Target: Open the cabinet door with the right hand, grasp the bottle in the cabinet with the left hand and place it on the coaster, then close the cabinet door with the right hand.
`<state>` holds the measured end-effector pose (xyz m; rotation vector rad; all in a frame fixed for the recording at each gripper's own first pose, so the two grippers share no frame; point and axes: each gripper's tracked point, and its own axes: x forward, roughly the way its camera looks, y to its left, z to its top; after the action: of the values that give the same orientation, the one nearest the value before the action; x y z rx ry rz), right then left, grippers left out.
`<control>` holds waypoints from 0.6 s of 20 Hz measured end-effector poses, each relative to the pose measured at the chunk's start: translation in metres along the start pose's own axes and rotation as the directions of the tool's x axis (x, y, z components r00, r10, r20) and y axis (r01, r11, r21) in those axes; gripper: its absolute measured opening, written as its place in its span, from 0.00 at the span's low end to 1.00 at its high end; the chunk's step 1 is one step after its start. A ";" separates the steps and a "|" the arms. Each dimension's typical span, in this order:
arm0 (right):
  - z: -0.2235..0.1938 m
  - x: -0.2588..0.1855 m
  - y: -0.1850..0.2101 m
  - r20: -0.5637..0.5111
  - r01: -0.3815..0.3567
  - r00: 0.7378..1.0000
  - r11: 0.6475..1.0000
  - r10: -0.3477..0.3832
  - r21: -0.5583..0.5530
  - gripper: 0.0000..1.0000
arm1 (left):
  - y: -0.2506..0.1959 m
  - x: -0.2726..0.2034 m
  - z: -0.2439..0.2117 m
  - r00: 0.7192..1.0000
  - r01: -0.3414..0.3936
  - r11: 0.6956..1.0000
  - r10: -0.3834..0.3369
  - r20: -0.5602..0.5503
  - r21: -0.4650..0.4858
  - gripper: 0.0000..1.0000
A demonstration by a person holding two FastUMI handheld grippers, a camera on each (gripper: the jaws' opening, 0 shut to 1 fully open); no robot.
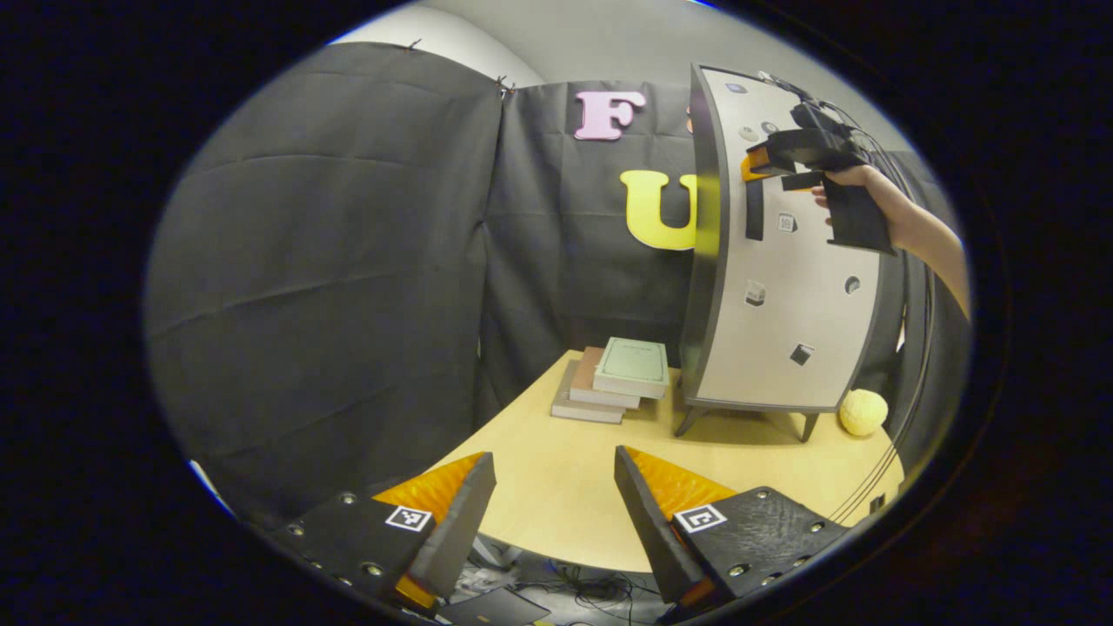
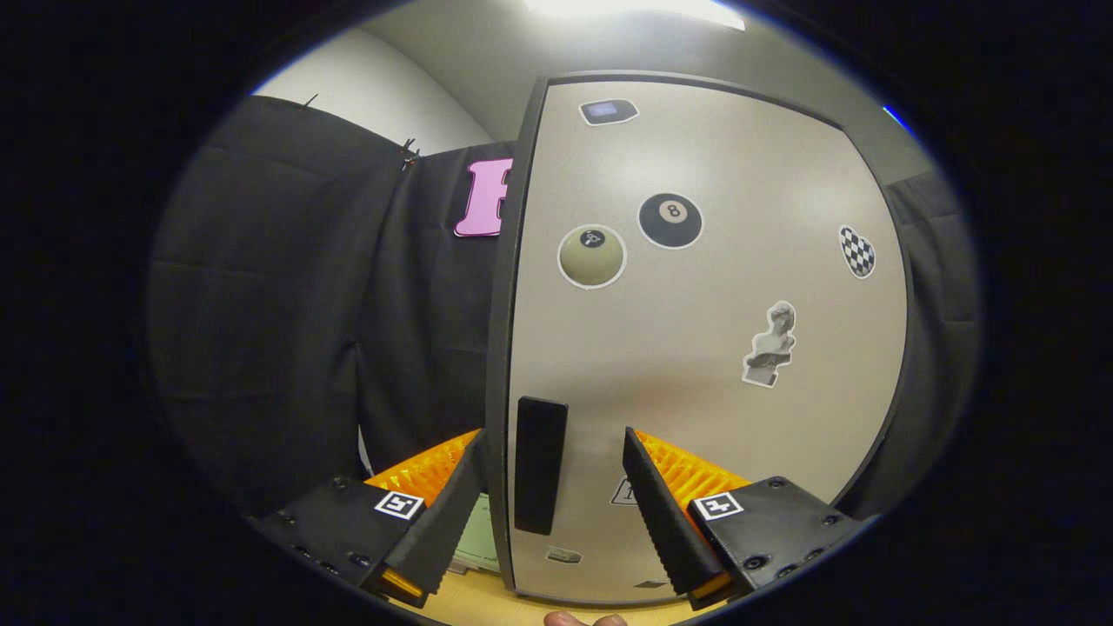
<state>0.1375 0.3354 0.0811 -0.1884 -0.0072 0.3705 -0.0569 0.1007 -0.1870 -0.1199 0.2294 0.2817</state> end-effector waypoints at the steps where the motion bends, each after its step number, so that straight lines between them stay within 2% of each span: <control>1: -0.002 0.004 0.002 -0.007 0.006 1.000 1.000 -0.006 -0.001 0.97 | 0.003 0.001 -0.001 1.000 -0.004 1.000 0.004 -0.003 -0.005 0.86; 4: -0.011 0.013 0.006 -0.034 0.038 0.999 0.999 -0.040 -0.038 0.97 | 0.012 0.002 -0.003 1.000 -0.017 1.000 0.017 -0.009 -0.012 0.83; 6: -0.016 0.018 0.006 -0.046 0.069 0.996 0.996 -0.072 -0.055 0.93 | 0.017 0.003 -0.002 1.000 -0.021 1.000 0.021 -0.009 -0.014 0.84; 10: -0.030 0.027 0.010 -0.111 0.086 0.990 0.996 -0.090 -0.036 0.70 | 0.023 0.002 0.001 0.999 -0.035 0.999 0.035 0.001 -0.002 0.83; 12: -0.034 0.030 0.015 -0.131 0.074 0.989 0.997 -0.072 0.006 0.65 | 0.025 -0.001 0.001 0.999 -0.038 0.999 0.038 0.007 -0.004 0.84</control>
<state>0.1618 0.3543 0.0444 -0.2012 0.1170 0.2845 -0.0646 0.1247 -0.1881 -0.1185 0.2246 0.3207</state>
